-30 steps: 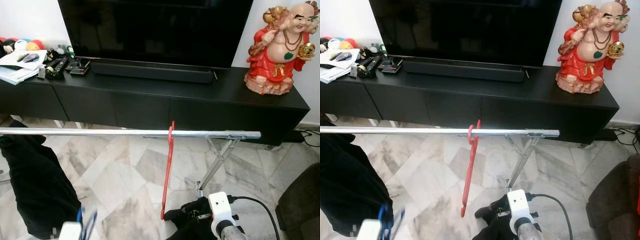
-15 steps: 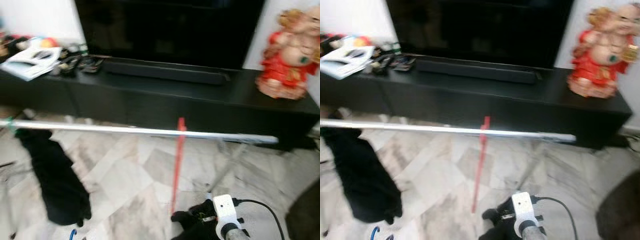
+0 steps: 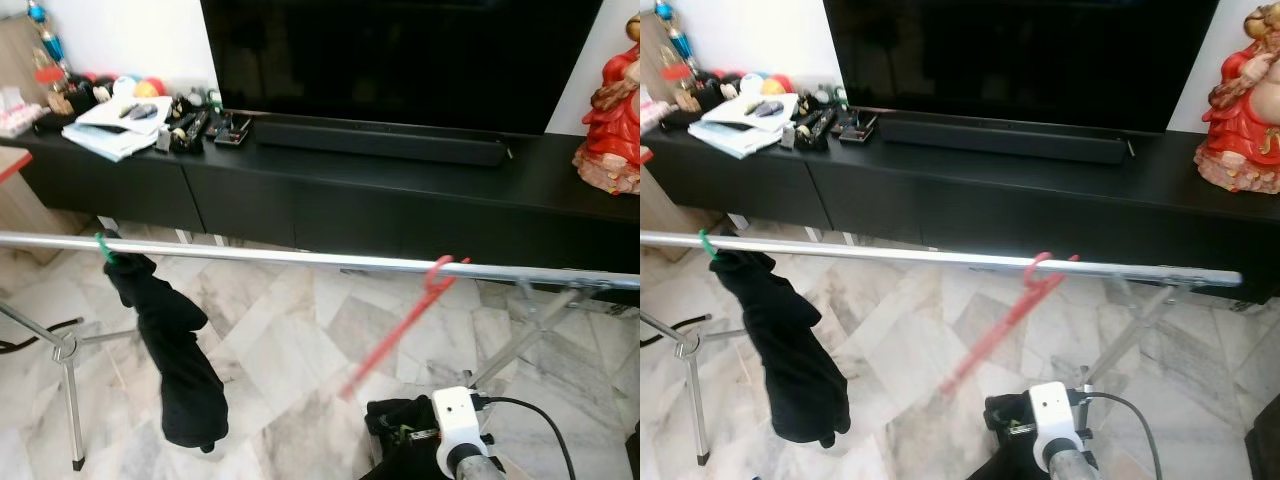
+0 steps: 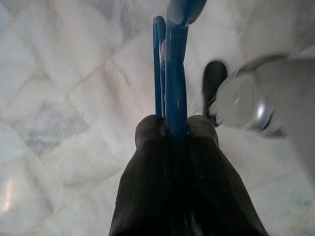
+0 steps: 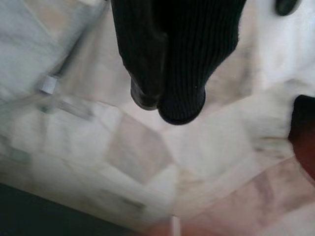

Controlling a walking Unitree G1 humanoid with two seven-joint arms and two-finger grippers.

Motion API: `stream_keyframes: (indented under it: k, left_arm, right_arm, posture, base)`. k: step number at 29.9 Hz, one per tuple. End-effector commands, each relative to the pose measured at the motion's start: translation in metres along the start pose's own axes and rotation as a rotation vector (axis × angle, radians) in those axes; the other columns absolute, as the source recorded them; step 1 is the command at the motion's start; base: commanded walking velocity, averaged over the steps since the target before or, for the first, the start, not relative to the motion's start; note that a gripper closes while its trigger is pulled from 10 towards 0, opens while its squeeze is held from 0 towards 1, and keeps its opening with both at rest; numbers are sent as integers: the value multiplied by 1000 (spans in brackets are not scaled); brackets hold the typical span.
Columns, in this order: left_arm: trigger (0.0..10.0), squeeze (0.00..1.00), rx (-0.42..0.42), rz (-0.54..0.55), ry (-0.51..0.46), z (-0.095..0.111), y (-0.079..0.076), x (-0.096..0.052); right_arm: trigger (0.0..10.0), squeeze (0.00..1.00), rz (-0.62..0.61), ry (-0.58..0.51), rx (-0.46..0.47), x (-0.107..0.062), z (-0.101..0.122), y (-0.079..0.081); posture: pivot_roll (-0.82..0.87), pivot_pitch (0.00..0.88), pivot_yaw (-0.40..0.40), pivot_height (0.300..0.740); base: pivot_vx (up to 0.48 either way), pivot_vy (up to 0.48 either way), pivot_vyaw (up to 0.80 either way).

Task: Hang hanger

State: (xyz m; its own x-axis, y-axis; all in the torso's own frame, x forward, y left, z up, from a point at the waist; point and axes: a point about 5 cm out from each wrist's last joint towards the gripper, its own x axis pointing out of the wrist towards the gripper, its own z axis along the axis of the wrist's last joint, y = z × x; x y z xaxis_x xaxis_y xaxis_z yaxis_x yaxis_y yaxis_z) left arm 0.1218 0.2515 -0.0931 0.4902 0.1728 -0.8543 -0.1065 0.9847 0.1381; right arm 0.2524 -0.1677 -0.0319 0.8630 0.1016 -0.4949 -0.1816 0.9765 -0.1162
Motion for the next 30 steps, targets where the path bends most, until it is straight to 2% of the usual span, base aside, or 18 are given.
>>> stream_keyframes:
  k: [1, 22, 30]
  left_arm:
    - [10000, 0, -8, 23, 53, -16, 5, -4]
    - [10000, 0, -14, 15, 49, -12, 4, -2]
    - [10000, 0, -18, 10, 46, -12, 3, -2]
  right_arm:
    - [10000, 0, 8, -7, 4, 0, 1, 3]
    - [10000, 0, 5, 15, -7, 1, -1, 4]
    - [10000, 0, -34, 20, 33, 1, -1, 2]
  posture:
    - [20, 105, 19, 740]
    - [17, 85, 18, 740]
    - [15, 83, 18, 740]
  base:
    - [0, 356, 0]
    - [0, 351, 0]
    - [0, 349, 0]
